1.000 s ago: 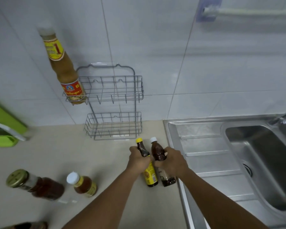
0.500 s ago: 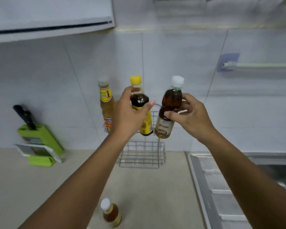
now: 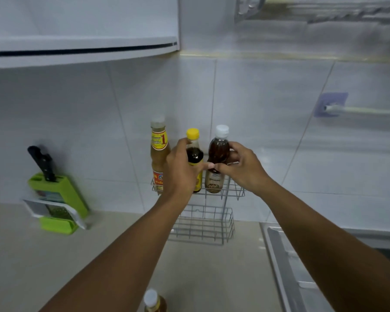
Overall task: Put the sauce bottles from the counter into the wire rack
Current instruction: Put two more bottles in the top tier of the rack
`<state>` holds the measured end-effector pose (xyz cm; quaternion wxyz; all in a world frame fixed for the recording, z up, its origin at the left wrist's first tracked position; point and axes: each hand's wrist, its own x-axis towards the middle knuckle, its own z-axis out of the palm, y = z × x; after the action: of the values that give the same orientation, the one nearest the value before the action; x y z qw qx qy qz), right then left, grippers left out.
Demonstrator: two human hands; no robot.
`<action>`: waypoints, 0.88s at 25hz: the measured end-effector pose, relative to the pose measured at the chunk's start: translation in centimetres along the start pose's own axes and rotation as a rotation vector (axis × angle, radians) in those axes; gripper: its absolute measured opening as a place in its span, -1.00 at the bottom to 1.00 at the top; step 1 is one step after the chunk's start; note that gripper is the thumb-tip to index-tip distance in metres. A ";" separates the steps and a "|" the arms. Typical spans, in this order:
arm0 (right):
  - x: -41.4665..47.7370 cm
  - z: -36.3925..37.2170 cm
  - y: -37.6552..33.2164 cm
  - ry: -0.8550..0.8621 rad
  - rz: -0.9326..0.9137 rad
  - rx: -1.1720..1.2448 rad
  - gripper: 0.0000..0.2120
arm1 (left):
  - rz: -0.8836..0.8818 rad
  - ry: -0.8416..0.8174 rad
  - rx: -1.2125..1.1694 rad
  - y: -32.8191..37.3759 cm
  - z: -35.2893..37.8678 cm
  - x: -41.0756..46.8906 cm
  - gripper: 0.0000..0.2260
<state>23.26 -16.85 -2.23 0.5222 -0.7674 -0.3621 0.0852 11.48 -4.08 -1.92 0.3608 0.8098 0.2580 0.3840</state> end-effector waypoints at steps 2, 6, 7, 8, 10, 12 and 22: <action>0.0 0.5 0.8 -0.035 0.012 0.011 -0.42 | -0.001 -0.022 0.043 -0.9 0.2 -0.1 -0.37; -0.1 0.9 1.7 -0.089 0.010 0.032 -0.42 | 0.026 -0.107 0.102 -1.4 0.0 -0.6 -0.49; -0.1 0.9 1.8 -0.106 0.009 0.034 -0.42 | 0.016 -0.125 0.122 -1.3 -0.3 -0.5 -0.54; -0.1 0.9 1.8 -0.122 0.012 0.033 -0.41 | -0.002 -0.144 0.141 -1.1 -0.7 -0.3 -0.59; 0.0 0.6 1.8 -0.143 0.034 0.034 -0.40 | -0.037 -0.191 0.132 -0.8 -1.7 0.6 -0.63; -0.1 0.5 1.7 -0.148 0.066 0.045 -0.38 | -0.048 -0.240 0.087 -0.4 -2.7 1.4 -0.68; -0.6 2.8 1.0 -0.105 0.081 0.076 -0.53 | 0.013 -0.148 0.183 0.2 -4.7 2.0 -0.83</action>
<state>21.90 -15.39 -4.48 0.5272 -0.7556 -0.3542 0.1603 8.86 -1.02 1.23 0.3010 0.8672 0.2592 0.3003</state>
